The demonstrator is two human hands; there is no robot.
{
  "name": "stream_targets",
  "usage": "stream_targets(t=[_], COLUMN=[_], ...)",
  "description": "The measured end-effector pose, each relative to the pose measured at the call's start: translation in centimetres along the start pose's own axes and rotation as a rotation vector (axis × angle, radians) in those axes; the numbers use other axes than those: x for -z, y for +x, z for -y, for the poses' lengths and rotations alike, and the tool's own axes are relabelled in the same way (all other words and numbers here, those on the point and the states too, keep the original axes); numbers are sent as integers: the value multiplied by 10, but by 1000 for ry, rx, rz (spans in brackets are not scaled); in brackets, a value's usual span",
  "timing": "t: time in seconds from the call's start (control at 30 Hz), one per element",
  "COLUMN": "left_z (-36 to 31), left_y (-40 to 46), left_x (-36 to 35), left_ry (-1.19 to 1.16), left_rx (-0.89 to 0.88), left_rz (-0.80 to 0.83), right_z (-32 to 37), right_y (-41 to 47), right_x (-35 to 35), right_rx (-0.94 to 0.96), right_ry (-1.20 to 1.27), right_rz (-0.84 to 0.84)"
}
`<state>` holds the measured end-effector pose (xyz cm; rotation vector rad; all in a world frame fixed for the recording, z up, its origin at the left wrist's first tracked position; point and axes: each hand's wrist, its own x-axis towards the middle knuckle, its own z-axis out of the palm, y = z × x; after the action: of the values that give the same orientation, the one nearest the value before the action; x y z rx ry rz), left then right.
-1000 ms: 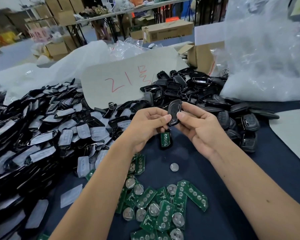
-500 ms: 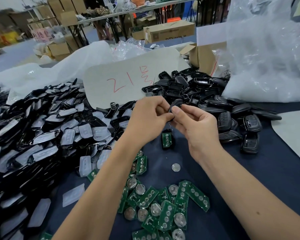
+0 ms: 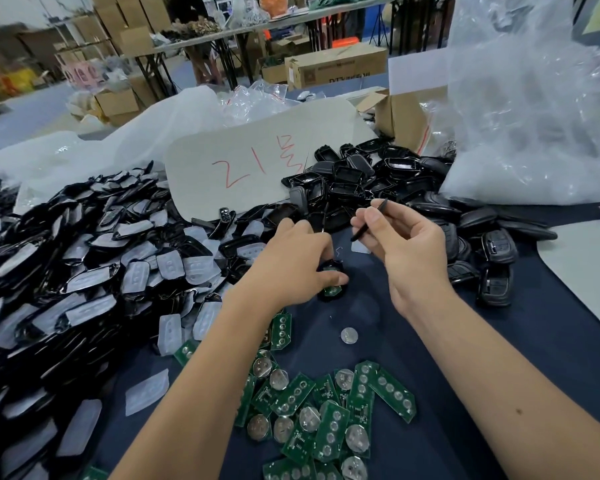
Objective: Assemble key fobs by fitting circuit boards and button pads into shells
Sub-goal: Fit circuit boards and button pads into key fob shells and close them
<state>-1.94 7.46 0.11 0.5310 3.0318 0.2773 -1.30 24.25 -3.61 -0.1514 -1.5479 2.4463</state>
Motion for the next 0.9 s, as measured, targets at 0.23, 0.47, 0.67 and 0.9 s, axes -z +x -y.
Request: stream_targets(t=[0.23, 0.47, 0.67, 0.9], left_z=[-5, 3, 11, 14], left_y=[-1, -1, -3, -2], left_x=[4, 9, 10, 7], left_ry=[-537, -1357, -1469, -1501], left_rx=[101, 415, 455, 465], left_rz=[-184, -201, -122, -131], right_z=[9, 5, 3, 3], right_y=[-3, -6, -5, -5], right_x=[-1, -6, -5, -4], right_rx=[-15, -177, -205, -236], right_ry=[35, 103, 93, 108], right_rz=[110, 245, 254, 277])
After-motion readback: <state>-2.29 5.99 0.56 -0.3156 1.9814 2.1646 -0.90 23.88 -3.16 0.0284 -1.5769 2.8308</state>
